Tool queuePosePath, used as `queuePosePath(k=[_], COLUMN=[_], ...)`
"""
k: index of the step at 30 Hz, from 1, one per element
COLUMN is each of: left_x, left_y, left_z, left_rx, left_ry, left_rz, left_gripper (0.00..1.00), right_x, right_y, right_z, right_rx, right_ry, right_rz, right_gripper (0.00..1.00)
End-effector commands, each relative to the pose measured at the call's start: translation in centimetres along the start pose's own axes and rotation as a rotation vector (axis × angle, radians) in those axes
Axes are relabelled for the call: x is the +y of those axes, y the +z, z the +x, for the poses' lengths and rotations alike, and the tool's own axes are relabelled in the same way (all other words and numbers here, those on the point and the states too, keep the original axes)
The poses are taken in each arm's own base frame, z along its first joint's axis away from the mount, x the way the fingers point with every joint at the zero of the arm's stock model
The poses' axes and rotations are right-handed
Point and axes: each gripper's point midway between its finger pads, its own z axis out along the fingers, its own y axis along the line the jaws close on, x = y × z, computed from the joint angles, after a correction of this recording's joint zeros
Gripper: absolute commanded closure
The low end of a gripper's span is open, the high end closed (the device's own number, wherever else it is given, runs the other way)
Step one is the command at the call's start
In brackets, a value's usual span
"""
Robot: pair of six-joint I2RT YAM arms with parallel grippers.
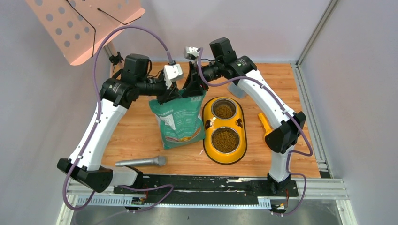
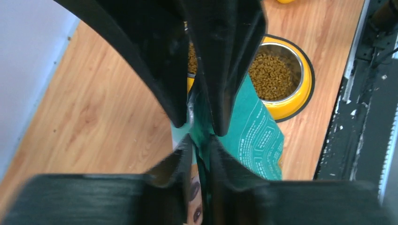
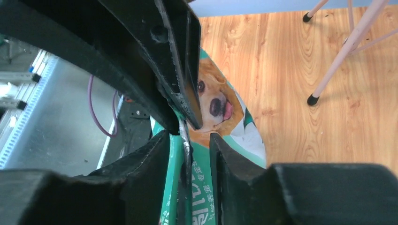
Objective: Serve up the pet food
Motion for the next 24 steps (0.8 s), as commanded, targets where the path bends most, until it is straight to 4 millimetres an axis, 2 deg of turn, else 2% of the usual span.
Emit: queuePosePath(k=[1, 2, 3, 4, 5, 7, 9, 11, 14, 15, 19, 22, 24], left_x=[0.2, 0.5, 0.7, 1.3, 2.3, 3.6, 4.7, 6.0, 7.6, 7.6, 7.7, 7.8, 7.7], left_y=[-0.9, -1.4, -1.8, -2.3, -3.0, -4.4, -6.3, -8.4, -11.4, -12.5, -14.5, -15.7, -16.3], left_z=[-1.8, -2.2, -2.8, -3.1, -3.4, -4.2, -5.0, -5.3, -5.0, -5.1, -3.8, -2.9, -2.5], left_rx=[-0.034, -0.044, -0.062, -0.060, -0.062, -0.067, -0.083, -0.102, -0.108, -0.112, -0.090, -0.078, -0.076], left_ry=[0.035, 0.038, 0.044, 0.041, 0.021, 0.000, -0.008, -0.029, -0.056, -0.048, -0.071, -0.105, -0.117], left_rz=[-0.033, -0.065, -0.091, -0.136, -0.208, -0.308, -0.398, -0.498, -0.632, -0.676, -0.767, -0.805, -0.825], left_gripper=[0.57, 0.50, 0.42, 0.39, 0.32, 0.24, 0.13, 0.07, 0.04, 0.04, 0.03, 0.03, 0.03], right_x=[-0.7, -1.0, -1.3, -1.9, -3.0, -5.5, -7.9, -9.3, -10.3, -10.4, -9.6, -7.8, -6.6], right_y=[-1.1, -1.7, -2.6, -3.2, -4.0, -6.1, -9.2, -12.4, -17.4, -19.0, -23.8, -25.9, -26.6], right_z=[-3.9, -4.7, -5.5, -6.1, -6.7, -7.5, -8.0, -8.1, -7.3, -6.9, -4.3, -4.0, -4.7], right_rx=[-0.075, -0.096, -0.117, -0.137, -0.159, -0.213, -0.259, -0.296, -0.306, -0.295, -0.207, -0.190, -0.207], right_ry=[-0.044, -0.037, -0.037, -0.027, 0.014, 0.129, 0.169, 0.179, 0.158, 0.149, 0.116, 0.084, 0.053], right_rz=[0.069, 0.097, 0.128, 0.170, 0.255, 0.461, 0.699, 0.914, 1.199, 1.288, 1.539, 1.608, 1.611], right_gripper=[0.48, 0.39, 0.35, 0.29, 0.26, 0.23, 0.22, 0.18, 0.07, 0.05, 0.00, 0.00, 0.00])
